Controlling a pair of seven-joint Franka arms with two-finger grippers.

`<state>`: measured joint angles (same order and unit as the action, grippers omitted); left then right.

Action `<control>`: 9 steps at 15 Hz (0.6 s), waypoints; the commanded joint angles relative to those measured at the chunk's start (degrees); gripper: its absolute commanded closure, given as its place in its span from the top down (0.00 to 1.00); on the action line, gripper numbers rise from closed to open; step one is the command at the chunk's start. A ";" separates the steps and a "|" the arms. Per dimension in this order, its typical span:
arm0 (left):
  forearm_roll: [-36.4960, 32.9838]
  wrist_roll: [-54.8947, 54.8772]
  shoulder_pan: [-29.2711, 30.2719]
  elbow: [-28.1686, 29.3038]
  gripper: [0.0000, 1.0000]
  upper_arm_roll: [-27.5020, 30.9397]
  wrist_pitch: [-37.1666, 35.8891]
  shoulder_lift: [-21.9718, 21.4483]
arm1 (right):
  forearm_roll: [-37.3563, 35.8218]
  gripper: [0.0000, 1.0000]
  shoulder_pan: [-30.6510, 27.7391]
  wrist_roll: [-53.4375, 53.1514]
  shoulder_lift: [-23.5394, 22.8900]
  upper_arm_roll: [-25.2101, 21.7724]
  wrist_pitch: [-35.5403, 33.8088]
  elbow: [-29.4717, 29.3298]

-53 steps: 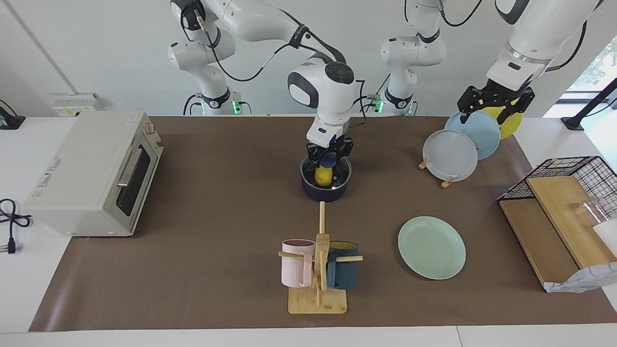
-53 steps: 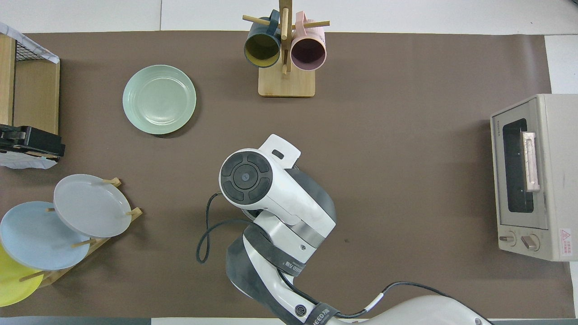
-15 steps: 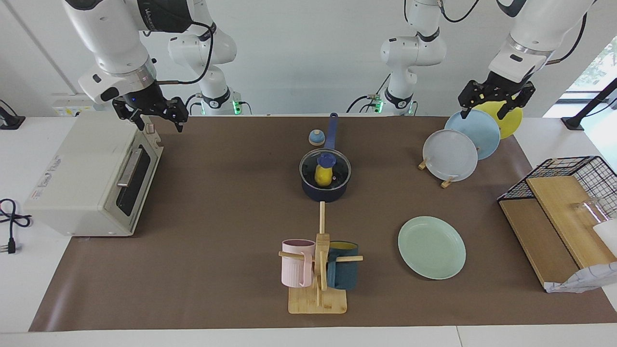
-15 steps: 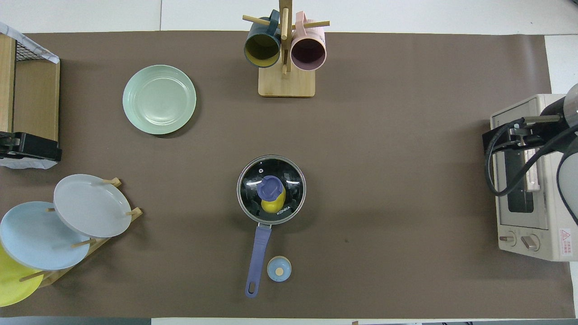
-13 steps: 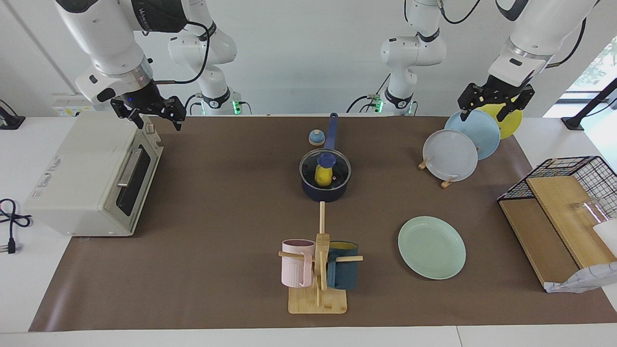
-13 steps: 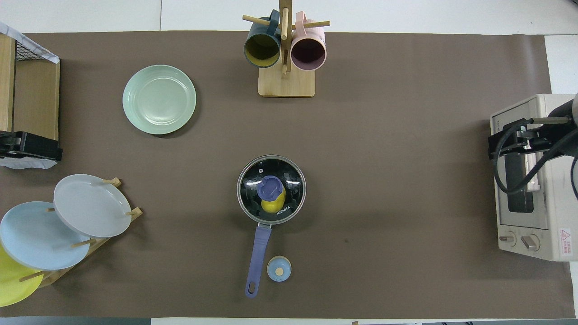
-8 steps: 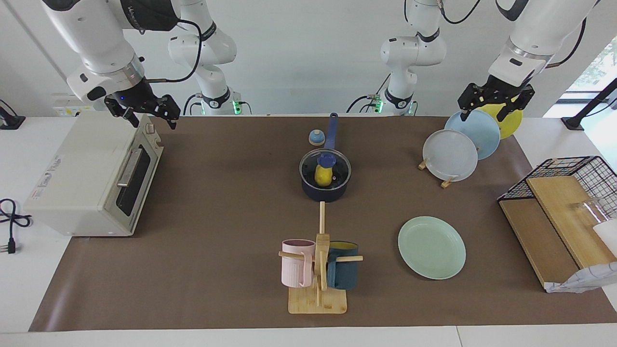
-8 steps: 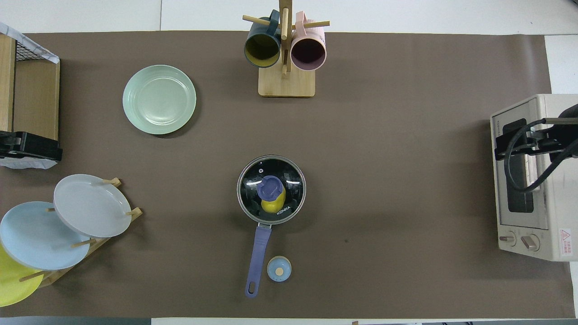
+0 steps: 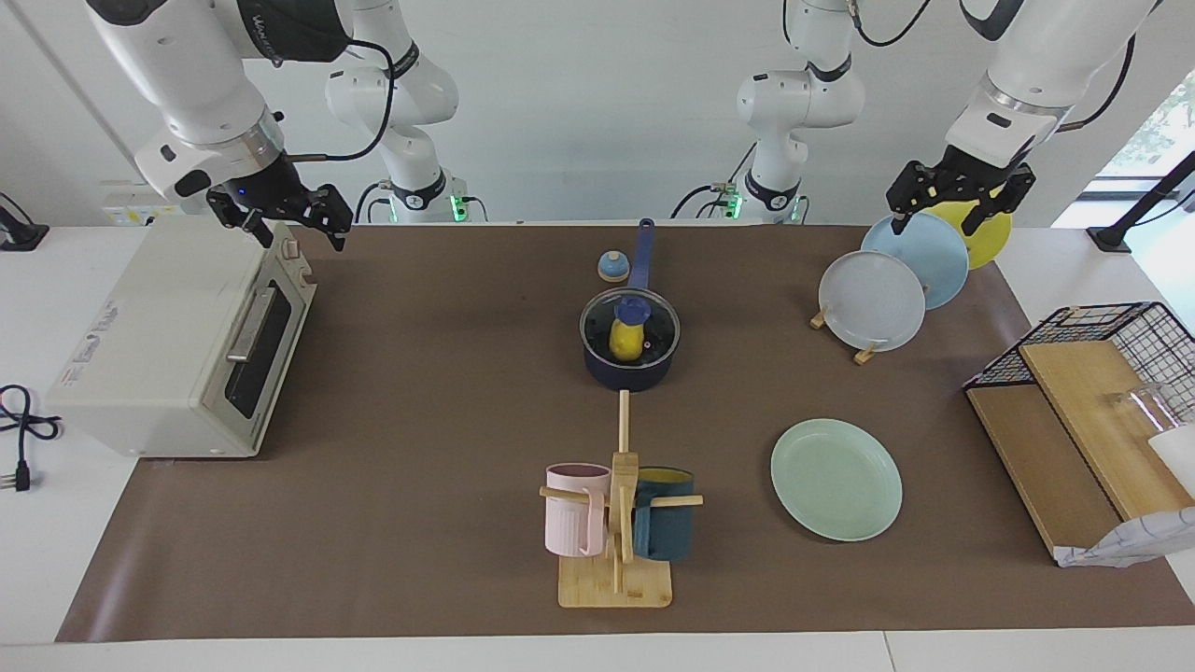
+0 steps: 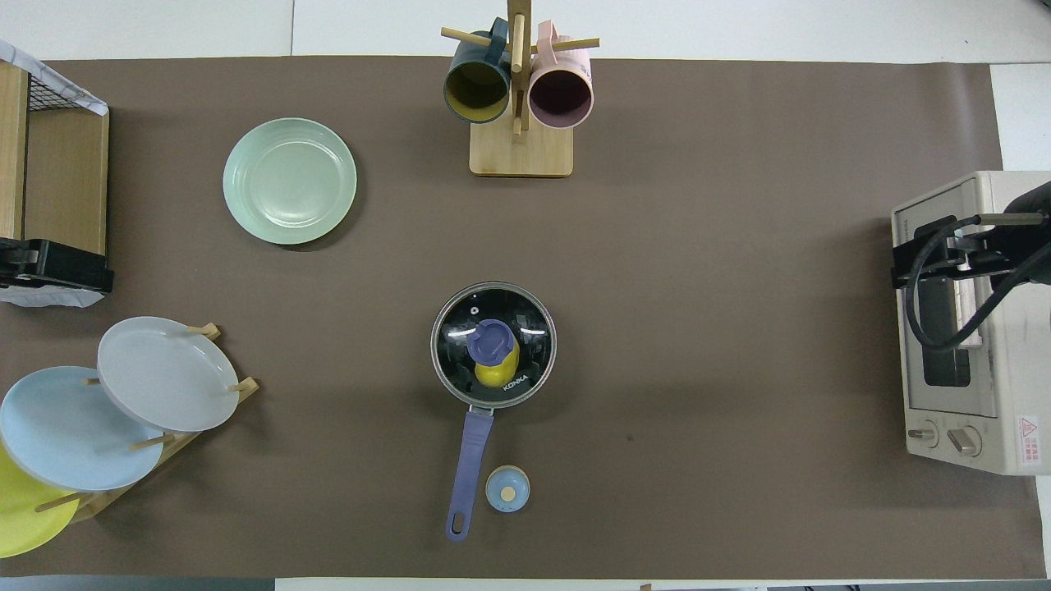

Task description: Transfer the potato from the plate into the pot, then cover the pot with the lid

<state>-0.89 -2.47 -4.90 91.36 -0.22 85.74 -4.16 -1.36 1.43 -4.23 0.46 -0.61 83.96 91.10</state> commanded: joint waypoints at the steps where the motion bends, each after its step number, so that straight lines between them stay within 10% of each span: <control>1: 0.81 0.01 -0.02 0.66 1.00 0.13 0.13 -0.41 | 1.18 1.00 -1.95 0.98 0.77 0.61 0.24 1.10; 9: 1.33 0.01 0.07 0.66 1.00 0.13 0.39 -0.41 | 1.09 1.00 -1.95 0.98 -0.02 0.35 0.06 0.84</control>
<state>-0.51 -2.47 -4.93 91.39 -0.25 85.73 -4.16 -1.36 0.45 -4.23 0.33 -0.61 83.89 91.38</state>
